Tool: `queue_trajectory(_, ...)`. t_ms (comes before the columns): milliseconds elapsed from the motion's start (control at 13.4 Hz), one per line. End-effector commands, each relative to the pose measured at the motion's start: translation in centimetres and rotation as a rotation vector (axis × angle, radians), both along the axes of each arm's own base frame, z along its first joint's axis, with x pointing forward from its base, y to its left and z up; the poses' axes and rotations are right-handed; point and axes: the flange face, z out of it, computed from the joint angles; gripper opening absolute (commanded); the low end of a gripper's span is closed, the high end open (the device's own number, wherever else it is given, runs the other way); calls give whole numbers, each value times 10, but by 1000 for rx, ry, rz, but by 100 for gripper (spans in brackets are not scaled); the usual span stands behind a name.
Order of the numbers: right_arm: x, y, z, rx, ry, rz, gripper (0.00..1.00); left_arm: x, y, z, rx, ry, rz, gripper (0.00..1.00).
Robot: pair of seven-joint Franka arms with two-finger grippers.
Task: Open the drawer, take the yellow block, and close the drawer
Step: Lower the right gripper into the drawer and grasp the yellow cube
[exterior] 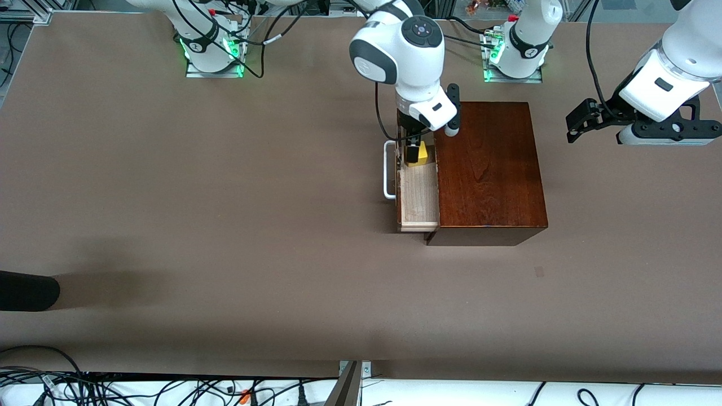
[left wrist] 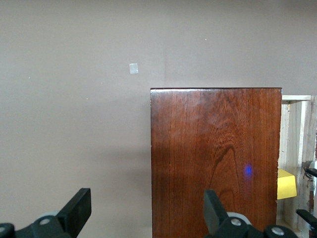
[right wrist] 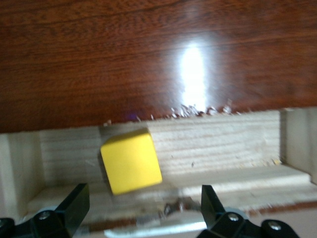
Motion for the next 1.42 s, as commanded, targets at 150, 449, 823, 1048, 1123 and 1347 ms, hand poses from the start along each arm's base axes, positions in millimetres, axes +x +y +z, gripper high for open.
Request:
queue_trajectory(150,6,15,-13,19,-41,27,100,1,1,6,-20,-6,-9,100)
queue_trajectory(449,0,20,-20,7,-50,39,100,1,1,6,-20,-6,-8,100)
queue_trajectory(823,-4,16,-26,-41,-24,52,100,1,1,6,-19,-6,-8,100)
queue_trajectory(1048,-4,18,-32,-33,-28,54,100,1,1,6,-20,-6,-8,100)
queue_trajectory(1123,-4,20,-33,-23,-33,56,100,1,1,6,-19,-6,-8,100)
queue_trajectory(1347,-5,20,-39,-27,-30,60,100,1,3,5,-19,-5,-3,100)
